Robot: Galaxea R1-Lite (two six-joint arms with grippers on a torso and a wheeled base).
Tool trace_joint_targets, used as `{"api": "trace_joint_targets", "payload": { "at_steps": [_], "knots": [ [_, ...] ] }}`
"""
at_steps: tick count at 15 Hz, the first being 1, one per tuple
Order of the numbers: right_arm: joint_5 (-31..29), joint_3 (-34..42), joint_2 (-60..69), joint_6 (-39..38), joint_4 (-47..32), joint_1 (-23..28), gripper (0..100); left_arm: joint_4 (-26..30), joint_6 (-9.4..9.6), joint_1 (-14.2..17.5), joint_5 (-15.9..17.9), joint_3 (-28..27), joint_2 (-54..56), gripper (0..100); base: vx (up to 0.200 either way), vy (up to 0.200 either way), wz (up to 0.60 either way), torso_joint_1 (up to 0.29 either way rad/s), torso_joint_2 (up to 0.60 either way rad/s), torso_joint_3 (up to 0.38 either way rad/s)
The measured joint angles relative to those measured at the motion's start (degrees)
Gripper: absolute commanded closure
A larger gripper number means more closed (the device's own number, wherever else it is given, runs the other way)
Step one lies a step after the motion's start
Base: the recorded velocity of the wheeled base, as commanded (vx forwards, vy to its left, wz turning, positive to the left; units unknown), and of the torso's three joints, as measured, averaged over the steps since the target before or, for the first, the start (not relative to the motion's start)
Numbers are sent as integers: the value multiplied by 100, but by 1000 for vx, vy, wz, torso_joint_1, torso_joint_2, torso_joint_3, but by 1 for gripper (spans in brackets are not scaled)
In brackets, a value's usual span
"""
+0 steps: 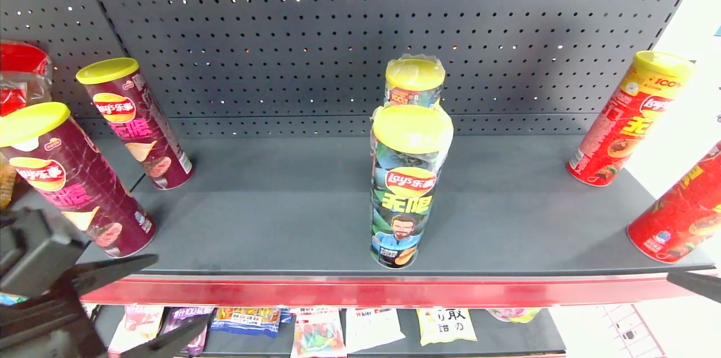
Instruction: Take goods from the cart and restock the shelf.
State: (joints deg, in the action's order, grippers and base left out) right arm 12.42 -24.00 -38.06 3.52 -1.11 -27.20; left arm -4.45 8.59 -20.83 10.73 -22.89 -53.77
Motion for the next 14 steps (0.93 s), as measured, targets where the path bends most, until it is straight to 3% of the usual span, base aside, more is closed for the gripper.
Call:
{"api": "trace_joint_targets", "payload": {
  "at_steps": [4,6,8,10,12,14],
  "knots": [
    [-304,-328,1178,-310,-1936,1084,0,2610,-382,976,-246,-94,2315,0,0,0,0,0,0,0],
    [-514,-516,1499,-406,-2376,1736,0,3612,-641,1442,-422,-124,3217,0,0,0,0,0,0,0],
    [-868,-555,1687,-432,-2470,2354,0,3861,-892,2035,-672,-80,3849,0,0,0,0,0,0,0],
    [-1267,-507,1814,-434,-2483,2909,0,3901,-976,2405,-751,101,4404,0,0,0,0,0,0,0],
    [-1375,-350,1982,-390,-2477,3111,0,3578,-996,2526,-736,283,4686,0,0,0,0,0,0,0],
    [-1324,-107,2260,-205,-2464,3124,0,2667,-994,2562,-635,645,4818,0,0,0,0,0,0,0]
  ]
}}
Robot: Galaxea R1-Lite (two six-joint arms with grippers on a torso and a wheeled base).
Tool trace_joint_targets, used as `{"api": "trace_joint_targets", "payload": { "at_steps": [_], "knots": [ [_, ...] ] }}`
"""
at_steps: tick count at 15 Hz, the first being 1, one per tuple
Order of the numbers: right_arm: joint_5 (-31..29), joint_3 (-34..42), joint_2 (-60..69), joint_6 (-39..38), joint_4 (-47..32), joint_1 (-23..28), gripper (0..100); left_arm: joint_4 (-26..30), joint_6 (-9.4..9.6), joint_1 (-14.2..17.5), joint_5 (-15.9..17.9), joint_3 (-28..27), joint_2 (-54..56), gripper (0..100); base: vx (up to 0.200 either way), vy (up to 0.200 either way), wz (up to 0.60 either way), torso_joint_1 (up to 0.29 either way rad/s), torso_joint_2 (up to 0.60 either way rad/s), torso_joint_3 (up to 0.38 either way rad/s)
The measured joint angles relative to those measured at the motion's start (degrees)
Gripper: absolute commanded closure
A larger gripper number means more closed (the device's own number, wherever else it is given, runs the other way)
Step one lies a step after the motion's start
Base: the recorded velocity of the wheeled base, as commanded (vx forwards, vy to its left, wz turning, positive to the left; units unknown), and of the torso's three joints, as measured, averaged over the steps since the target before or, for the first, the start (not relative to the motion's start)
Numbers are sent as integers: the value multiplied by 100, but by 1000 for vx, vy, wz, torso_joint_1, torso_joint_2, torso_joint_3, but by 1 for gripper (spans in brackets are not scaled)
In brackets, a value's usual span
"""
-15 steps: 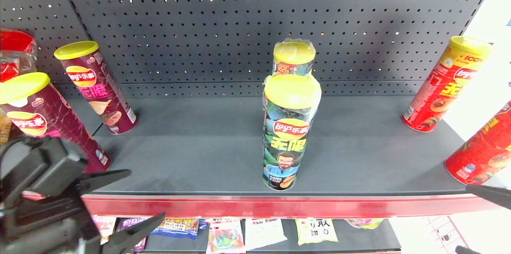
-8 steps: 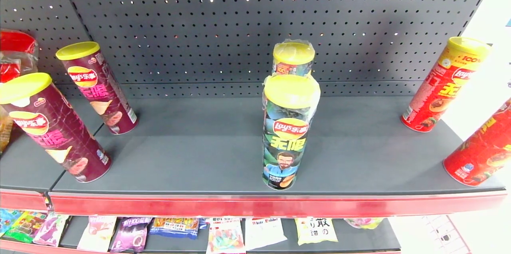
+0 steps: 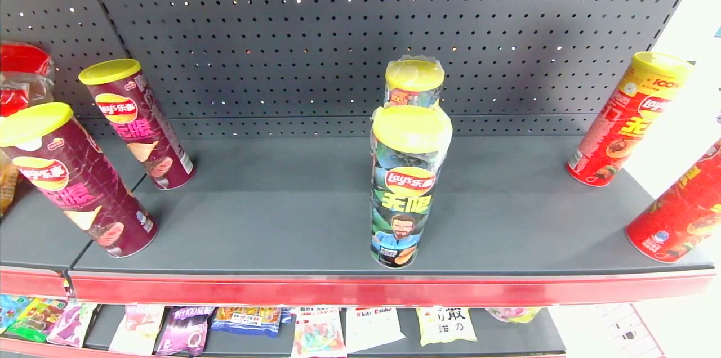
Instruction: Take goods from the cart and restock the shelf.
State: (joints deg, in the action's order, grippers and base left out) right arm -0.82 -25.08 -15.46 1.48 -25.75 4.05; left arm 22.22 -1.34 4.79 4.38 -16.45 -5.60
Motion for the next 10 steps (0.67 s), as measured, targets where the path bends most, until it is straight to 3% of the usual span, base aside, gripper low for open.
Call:
{"api": "trace_joint_targets", "payload": {
  "at_steps": [2,3,5,7,10],
  "knots": [
    [148,485,573,180,139,-193,0,-1851,26,6,93,885,61,0,0,0,0,0,0,0],
    [199,780,837,219,500,-293,0,-2339,41,9,84,1235,76,0,0,0,0,0,0,0],
    [238,1342,1176,238,1546,-395,0,-2171,83,11,-413,1551,91,0,0,0,0,0,0,0],
    [133,2000,1359,68,2332,-421,0,-2202,96,13,-475,1618,96,0,0,0,0,0,0,0],
    [63,2445,1497,-205,2561,-429,0,-2204,105,11,-478,1640,96,0,0,0,0,0,0,0]
  ]
}}
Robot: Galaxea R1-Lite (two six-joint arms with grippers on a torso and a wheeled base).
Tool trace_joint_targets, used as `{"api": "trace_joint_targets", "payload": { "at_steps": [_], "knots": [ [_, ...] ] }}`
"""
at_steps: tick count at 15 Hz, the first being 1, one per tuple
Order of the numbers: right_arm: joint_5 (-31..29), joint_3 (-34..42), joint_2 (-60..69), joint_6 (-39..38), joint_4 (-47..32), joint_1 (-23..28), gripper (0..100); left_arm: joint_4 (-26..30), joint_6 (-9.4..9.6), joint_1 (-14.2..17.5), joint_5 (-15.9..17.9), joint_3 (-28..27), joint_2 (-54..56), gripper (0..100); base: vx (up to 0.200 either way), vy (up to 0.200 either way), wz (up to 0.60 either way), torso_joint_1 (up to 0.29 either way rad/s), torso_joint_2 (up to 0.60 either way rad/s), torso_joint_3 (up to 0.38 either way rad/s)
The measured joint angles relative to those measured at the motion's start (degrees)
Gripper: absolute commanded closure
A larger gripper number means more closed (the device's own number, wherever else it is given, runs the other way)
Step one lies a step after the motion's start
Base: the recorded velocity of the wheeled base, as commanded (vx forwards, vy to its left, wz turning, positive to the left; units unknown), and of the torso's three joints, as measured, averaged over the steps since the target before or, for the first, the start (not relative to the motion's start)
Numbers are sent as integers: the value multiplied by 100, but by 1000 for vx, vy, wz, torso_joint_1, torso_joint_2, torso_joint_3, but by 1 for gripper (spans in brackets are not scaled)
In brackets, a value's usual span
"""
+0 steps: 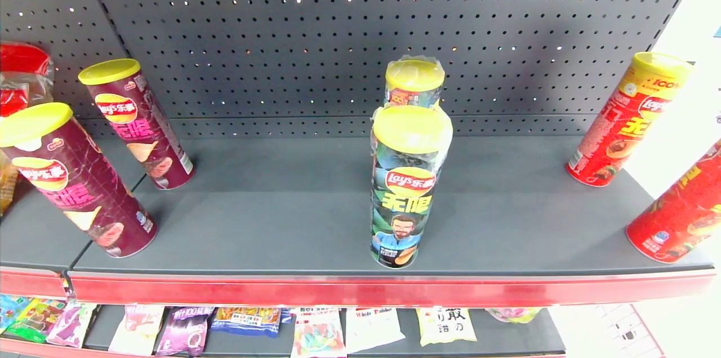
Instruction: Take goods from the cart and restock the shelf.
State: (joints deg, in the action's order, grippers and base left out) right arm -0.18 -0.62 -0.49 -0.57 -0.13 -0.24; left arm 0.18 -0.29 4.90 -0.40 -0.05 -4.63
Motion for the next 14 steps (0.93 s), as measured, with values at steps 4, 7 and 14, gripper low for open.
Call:
{"api": "trace_joint_targets", "payload": {
  "at_steps": [4,7,14],
  "knots": [
    [2,60,38,22,2,0,0,-2,-4,0,-71,5,-2,0,0,0,0,0,0,0],
    [-28,62,46,22,0,0,0,-2,-4,2,-68,5,-2,0,0,0,0,0,0,0],
    [-33,62,46,22,-2,0,0,0,-2,0,-63,5,-10,0,-114,0,0,6,3,0]
  ]
}}
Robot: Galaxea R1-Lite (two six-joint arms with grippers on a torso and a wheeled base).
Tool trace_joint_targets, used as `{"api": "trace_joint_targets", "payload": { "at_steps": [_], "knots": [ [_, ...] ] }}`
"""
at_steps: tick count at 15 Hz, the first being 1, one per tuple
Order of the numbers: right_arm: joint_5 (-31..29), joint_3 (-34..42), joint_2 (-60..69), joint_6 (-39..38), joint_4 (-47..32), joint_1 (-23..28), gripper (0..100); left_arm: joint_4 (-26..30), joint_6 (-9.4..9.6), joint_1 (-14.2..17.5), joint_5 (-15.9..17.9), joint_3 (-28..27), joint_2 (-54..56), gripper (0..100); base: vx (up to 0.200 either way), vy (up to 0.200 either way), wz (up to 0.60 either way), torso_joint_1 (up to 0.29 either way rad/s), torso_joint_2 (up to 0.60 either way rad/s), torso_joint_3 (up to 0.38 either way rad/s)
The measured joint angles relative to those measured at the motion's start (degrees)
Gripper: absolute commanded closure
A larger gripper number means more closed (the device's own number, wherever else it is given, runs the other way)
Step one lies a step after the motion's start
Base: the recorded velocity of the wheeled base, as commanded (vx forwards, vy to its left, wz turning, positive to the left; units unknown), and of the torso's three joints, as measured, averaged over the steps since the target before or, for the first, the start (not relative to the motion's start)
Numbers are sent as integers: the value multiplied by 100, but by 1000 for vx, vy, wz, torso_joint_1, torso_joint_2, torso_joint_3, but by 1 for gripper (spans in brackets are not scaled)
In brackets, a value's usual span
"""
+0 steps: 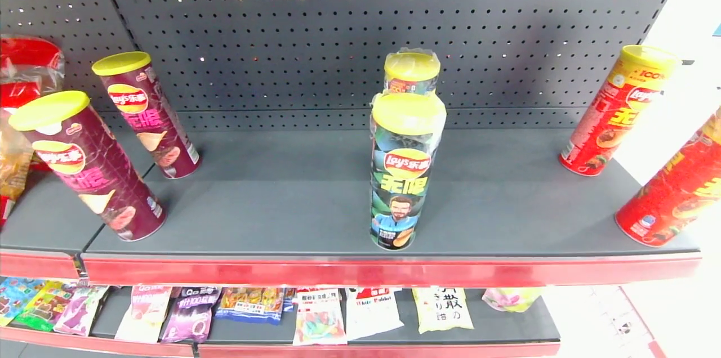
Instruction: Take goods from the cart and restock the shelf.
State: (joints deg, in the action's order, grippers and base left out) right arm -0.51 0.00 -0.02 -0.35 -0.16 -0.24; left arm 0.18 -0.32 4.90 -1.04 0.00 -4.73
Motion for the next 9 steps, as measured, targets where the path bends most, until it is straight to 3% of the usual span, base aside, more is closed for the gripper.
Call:
{"api": "trace_joint_targets", "payload": {
  "at_steps": [8,9],
  "knots": [
    [-2,0,0,4,-2,0,0,0,0,0,0,0,-6,0,0,0,0,0,0,0],
    [-2,0,0,6,-2,0,0,0,0,0,0,0,-6,0,0,200,0,2,-2,7]
  ]
}}
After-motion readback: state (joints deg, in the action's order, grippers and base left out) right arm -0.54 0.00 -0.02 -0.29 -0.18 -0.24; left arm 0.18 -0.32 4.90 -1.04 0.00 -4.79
